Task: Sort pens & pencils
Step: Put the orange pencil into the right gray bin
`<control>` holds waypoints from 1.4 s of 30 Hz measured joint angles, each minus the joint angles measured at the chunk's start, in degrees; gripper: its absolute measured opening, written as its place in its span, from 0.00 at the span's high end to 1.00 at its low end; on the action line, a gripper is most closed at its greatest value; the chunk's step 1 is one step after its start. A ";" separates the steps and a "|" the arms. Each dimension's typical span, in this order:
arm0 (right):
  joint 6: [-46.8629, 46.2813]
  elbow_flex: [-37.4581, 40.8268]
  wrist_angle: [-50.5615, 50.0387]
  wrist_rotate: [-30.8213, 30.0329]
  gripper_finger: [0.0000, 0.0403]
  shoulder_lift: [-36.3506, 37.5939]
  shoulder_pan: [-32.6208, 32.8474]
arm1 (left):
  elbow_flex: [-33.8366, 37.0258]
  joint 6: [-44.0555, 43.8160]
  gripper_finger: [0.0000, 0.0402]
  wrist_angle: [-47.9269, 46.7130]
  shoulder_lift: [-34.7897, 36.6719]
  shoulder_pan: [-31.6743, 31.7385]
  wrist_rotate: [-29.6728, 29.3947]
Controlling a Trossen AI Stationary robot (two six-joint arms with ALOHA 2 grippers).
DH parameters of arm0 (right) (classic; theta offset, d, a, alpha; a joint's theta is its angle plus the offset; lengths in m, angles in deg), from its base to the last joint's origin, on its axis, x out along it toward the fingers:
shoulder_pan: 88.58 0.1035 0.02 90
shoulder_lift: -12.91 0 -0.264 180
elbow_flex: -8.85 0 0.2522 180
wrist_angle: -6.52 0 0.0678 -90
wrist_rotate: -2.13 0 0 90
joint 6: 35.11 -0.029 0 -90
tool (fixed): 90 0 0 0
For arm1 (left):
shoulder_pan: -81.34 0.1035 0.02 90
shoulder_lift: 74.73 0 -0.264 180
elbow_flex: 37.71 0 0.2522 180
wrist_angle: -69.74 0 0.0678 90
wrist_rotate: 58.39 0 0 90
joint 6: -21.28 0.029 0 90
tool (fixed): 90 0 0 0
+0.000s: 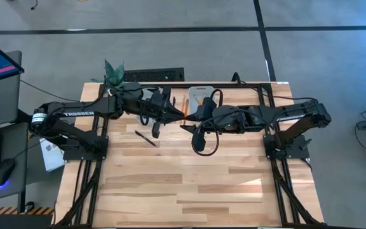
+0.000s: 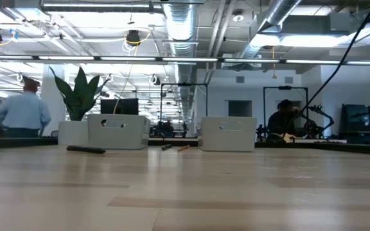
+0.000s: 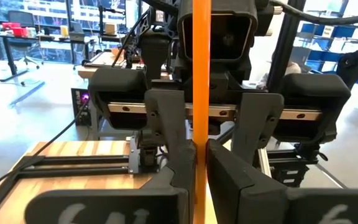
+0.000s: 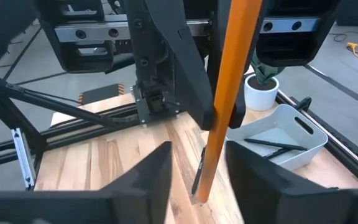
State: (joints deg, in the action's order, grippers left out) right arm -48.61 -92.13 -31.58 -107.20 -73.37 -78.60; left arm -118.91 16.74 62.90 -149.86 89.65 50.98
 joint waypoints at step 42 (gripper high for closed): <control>0.42 -0.02 -0.94 1.36 0.86 0.00 -0.85 | 0.04 1.90 0.77 -0.11 0.04 0.04 -3.89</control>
State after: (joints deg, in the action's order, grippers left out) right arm -48.19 -92.15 -32.52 -105.84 -73.37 -79.45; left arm -118.87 18.65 62.79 -149.82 89.70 47.09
